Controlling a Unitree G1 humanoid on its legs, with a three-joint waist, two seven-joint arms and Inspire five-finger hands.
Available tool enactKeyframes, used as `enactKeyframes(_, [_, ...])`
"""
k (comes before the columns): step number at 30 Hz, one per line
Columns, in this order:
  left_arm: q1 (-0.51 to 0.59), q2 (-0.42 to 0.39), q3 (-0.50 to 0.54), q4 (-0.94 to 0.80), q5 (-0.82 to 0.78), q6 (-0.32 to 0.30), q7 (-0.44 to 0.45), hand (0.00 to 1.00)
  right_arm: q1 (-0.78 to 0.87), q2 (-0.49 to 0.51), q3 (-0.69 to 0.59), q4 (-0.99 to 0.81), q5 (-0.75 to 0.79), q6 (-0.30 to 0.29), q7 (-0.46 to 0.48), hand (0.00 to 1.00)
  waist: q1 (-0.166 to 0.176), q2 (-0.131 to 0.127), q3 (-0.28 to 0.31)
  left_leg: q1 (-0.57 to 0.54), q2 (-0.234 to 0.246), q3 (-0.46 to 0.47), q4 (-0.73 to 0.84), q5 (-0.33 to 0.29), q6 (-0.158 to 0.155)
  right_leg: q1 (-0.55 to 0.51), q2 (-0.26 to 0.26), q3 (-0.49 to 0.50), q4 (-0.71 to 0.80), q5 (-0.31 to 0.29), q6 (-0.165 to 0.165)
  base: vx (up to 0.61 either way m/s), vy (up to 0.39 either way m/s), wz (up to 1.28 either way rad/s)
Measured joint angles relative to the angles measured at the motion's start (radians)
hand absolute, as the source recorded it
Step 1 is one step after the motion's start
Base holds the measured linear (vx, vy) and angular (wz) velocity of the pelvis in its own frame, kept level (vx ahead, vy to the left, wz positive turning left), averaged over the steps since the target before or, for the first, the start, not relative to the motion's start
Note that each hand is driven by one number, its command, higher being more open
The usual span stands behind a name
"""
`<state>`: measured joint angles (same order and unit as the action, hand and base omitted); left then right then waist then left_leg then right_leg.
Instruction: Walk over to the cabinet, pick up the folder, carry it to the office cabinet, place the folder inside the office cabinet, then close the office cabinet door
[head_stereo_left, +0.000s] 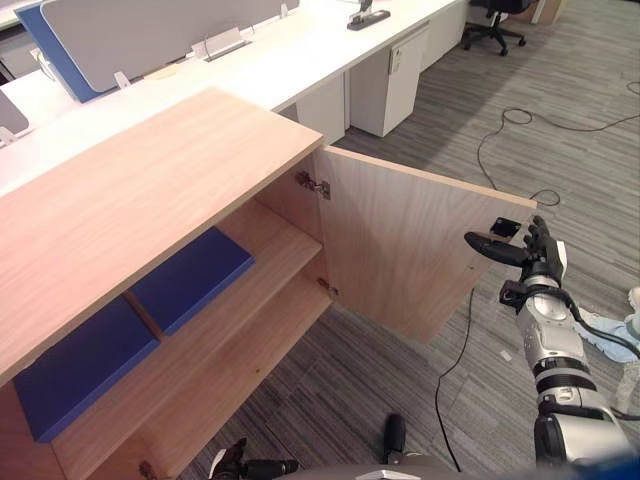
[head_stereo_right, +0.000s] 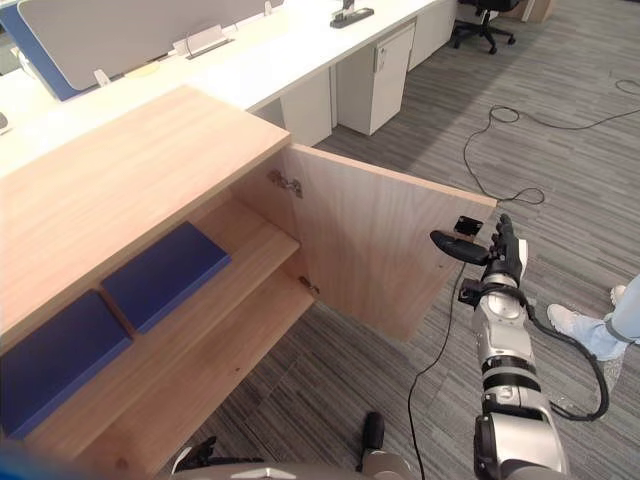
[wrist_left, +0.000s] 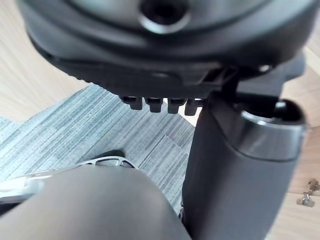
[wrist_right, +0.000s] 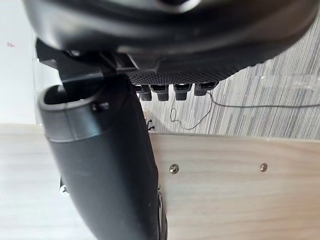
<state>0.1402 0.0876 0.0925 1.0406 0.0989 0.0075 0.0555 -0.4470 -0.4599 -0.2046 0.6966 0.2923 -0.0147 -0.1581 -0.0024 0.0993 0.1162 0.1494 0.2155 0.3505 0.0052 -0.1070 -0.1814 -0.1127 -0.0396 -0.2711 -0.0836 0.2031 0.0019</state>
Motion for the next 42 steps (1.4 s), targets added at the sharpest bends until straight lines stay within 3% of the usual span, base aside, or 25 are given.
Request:
enactKeyframes(8, [0.002,-0.005,-0.01,-0.029,-0.011,-0.007,0.003,1.0,-0.076,-0.073,0.152,0.054,0.069,-0.009,0.073,1.0,-0.002,0.009,0.012,-0.011,0.0,-0.001,0.004,0.001,0.002,-0.01,0.001,0.003,0.0,0.004,-0.002,0.0,0.001,0.0])
enactKeyframes(14, [0.0,0.002,-0.018,-0.031,0.003,-0.007,-0.001,1.0,-0.076,-0.164,0.334,0.031,0.062,-0.013,0.13,1.0,-0.012,0.004,0.029,-0.008,0.007,0.005,0.018,0.0,0.0,-0.01,0.012,0.016,0.0,0.004,-0.004,-0.06,-0.002,-0.08])
enactKeyframes(20, [-0.006,0.014,-0.032,-0.025,0.034,-0.008,-0.022,1.0,0.038,-0.278,0.502,-0.198,0.061,-0.017,0.228,1.0,-0.037,0.0,0.041,-0.008,0.034,0.027,0.036,-0.007,-0.009,-0.016,0.044,0.042,0.0,0.0,-0.012,-0.05,-0.017,-0.16])
enactKeyframes(23, [-0.016,0.021,-0.038,-0.003,0.055,-0.024,-0.036,1.0,0.067,-0.417,0.713,-0.366,0.041,-0.036,0.278,1.0,-0.056,-0.002,0.041,-0.008,0.044,0.041,0.048,-0.006,-0.007,-0.028,0.064,0.066,0.0,0.007,-0.021,0.0,-0.023,-0.28])
enactKeyframes(25, [-0.033,0.026,-0.036,0.017,0.066,-0.025,-0.046,1.0,0.057,-0.538,0.879,-0.478,-0.073,-0.05,0.389,1.0,-0.054,-0.008,0.037,-0.011,0.052,0.051,0.071,-0.004,0.005,-0.029,0.074,0.079,0.0,0.007,-0.024,0.0,-0.045,-0.24])
enactKeyframes(27, [-0.046,0.032,-0.03,0.028,0.068,-0.029,-0.05,1.0,0.057,-0.565,0.972,-0.553,-0.179,-0.057,0.513,1.0,-0.049,-0.02,0.03,-0.013,0.058,0.05,0.077,0.004,0.017,-0.029,0.08,0.082,0.0,0.006,-0.029,-0.01,-0.051,-0.06])
enactKeyframes(31, [-0.072,0.028,-0.004,0.044,0.069,-0.026,-0.063,1.0,0.13,-0.467,1.099,-0.565,-0.3,-0.074,0.686,1.0,-0.004,-0.033,0.024,-0.012,0.058,0.046,0.066,0.018,0.028,-0.028,0.076,0.078,0.0,0.007,-0.037,-0.02,-0.018,0.06])
enactKeyframes(34, [-0.054,0.022,0.057,0.046,0.069,-0.018,-0.065,1.0,0.205,-0.424,1.118,-0.544,-0.338,-0.075,0.764,1.0,0.008,-0.048,0.021,-0.011,0.05,0.039,0.053,0.017,0.028,-0.025,0.071,0.074,-0.001,0.008,-0.036,-0.02,0.009,0.14])
enactKeyframes(42, [-0.032,0.04,0.177,0.065,0.06,0.005,-0.084,1.0,0.25,-0.364,1.068,-0.481,-0.38,-0.043,0.779,1.0,0.014,-0.121,-0.018,-0.016,0.023,0.017,0.061,-0.014,0.016,-0.014,0.033,0.061,-0.001,0.025,-0.014,-0.03,0.05,0.08])
